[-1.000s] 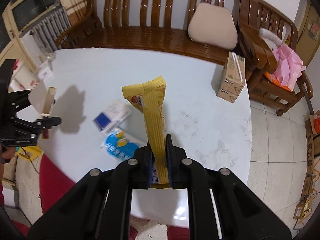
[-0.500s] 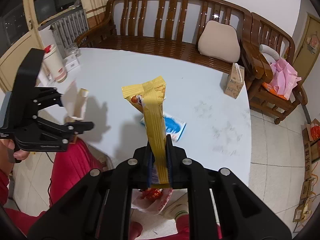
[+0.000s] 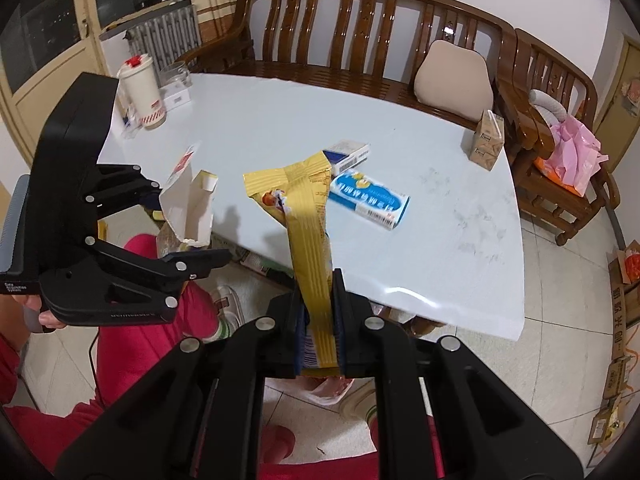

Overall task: Collect trash
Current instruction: 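Carry the card box and snack wrapper down over the white plastic bag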

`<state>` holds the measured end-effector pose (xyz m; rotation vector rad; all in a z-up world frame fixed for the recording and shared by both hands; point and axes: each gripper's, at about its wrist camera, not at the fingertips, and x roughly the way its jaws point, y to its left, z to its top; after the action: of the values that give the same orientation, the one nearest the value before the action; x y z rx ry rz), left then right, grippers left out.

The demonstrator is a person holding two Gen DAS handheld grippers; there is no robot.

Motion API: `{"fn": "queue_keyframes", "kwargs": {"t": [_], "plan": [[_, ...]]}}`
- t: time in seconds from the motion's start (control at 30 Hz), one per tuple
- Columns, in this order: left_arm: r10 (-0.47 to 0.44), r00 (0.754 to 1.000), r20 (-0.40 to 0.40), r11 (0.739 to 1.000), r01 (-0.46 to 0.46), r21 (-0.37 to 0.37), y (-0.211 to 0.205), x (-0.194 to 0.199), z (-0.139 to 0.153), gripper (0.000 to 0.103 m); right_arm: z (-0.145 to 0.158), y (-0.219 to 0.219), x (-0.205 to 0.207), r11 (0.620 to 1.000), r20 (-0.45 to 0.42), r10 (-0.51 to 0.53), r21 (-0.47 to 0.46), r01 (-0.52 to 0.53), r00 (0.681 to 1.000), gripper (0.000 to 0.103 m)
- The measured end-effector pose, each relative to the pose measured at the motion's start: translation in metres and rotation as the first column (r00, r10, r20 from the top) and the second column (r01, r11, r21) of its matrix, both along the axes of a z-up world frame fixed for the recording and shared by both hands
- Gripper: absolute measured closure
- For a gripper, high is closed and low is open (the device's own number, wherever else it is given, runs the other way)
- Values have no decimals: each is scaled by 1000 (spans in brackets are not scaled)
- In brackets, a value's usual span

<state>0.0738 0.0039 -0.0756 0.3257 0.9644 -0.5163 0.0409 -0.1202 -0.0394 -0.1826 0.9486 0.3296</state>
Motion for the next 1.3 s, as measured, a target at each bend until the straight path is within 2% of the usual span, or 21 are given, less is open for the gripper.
{"fn": "queue_keyframes", "kwargs": {"t": [0.13,0.3,0.63,0.9,1.03,1.3], "plan": [[1,1000,-4,1000,-1,-19,-1,-14,-5,45,-7,2,-11,1000,-15,1,-6,-1,1000,91],[-4,1000,-11,1000,4,-6,-5,-23,-17,45,-25,3,-23,1000,-45,-6,-11,5,999,91],[-9,998,-58,1000,11,21,-13,-26,-58,45,-68,1,-23,999,-111,-34,-29,31,993,91],[-3,991,-136,1000,7,30,-22,-17,-103,45,-107,-4,-14,997,-144,-61,-65,52,988,91],[10,979,-202,999,-4,32,-24,-9,-132,45,-134,-7,-9,996,-181,-74,-65,63,981,91],[36,962,-272,998,-18,68,-29,5,-183,45,-185,-21,6,993,-256,-117,-59,105,960,91]]}}
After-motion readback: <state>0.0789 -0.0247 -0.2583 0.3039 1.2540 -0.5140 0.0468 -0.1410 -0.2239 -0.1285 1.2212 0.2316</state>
